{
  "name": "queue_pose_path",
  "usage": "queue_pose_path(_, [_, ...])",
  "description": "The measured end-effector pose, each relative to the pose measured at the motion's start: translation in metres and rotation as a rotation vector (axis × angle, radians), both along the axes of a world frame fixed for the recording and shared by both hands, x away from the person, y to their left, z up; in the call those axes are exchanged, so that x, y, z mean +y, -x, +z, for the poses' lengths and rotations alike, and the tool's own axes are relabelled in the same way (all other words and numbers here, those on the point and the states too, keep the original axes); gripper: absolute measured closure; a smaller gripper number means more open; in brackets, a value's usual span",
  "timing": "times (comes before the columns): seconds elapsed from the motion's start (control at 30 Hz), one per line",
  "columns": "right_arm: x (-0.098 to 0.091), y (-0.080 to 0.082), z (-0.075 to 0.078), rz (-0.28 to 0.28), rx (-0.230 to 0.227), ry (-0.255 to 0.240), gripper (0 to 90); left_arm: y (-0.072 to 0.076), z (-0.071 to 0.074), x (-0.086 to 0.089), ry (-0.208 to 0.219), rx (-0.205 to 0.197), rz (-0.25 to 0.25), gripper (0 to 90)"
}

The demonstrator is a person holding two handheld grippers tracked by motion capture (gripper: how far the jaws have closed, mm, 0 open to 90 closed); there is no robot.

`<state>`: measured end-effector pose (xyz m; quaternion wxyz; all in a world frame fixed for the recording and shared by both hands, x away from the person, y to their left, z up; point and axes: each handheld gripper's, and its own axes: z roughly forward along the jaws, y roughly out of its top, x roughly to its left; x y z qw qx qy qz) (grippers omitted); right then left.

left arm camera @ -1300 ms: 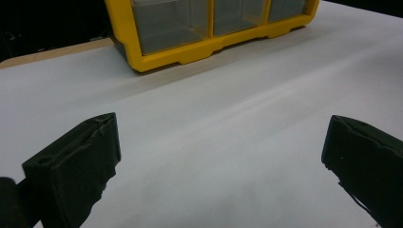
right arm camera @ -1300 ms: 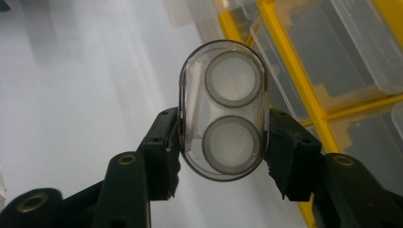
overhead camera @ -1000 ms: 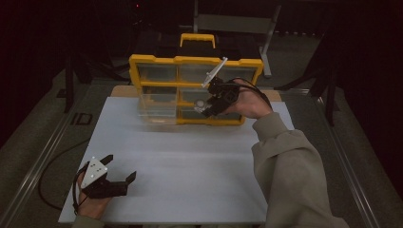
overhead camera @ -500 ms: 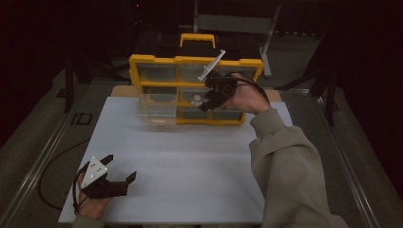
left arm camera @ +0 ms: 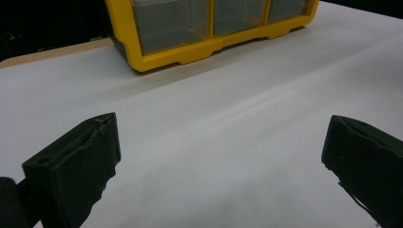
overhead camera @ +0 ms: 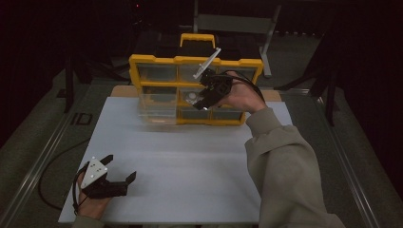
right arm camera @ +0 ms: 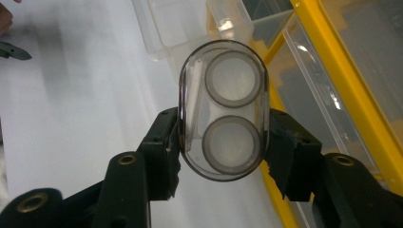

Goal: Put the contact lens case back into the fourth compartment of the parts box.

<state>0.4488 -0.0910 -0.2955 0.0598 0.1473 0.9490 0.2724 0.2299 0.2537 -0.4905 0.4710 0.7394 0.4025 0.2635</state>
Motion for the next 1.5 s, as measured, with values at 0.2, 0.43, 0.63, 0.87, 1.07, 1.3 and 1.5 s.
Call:
queue_pose_path(0.2, [0.006, 0.000, 0.001, 0.009, -0.005, -0.006, 48.6, 0.000, 0.000, 0.000, -0.002, 0.000, -0.001, 0.0])
queue_pose_path(0.43, [0.012, -0.001, 0.002, 0.013, -0.011, -0.014, 48.6, 0.000, 0.000, 0.000, 0.002, -0.003, 0.001, 0.0])
queue_pose_path(0.63, [0.018, -0.002, 0.003, 0.016, -0.013, -0.021, 48.6, 0.000, 0.000, 0.000, -0.002, 0.005, -0.002, 0.0])
queue_pose_path(0.87, [0.025, -0.003, 0.003, 0.017, -0.016, -0.026, 48.6, 0.000, 0.000, 0.000, 0.000, 0.002, 0.000, 0.0])
queue_pose_path(1.07, [0.035, -0.002, 0.004, 0.028, -0.023, -0.031, 48.6, 0.000, 0.000, 0.000, 0.001, 0.001, 0.001, 0.0])
queue_pose_path(1.3, [0.050, -0.002, 0.002, 0.030, -0.023, -0.052, 48.6, 0.001, 0.000, 0.001, 0.003, -0.001, 0.002, 0.0])
queue_pose_path(1.5, [0.063, -0.003, -0.002, 0.030, -0.022, -0.060, 48.5, 0.001, 0.000, 0.001, 0.004, -0.002, 0.002, 0.0])
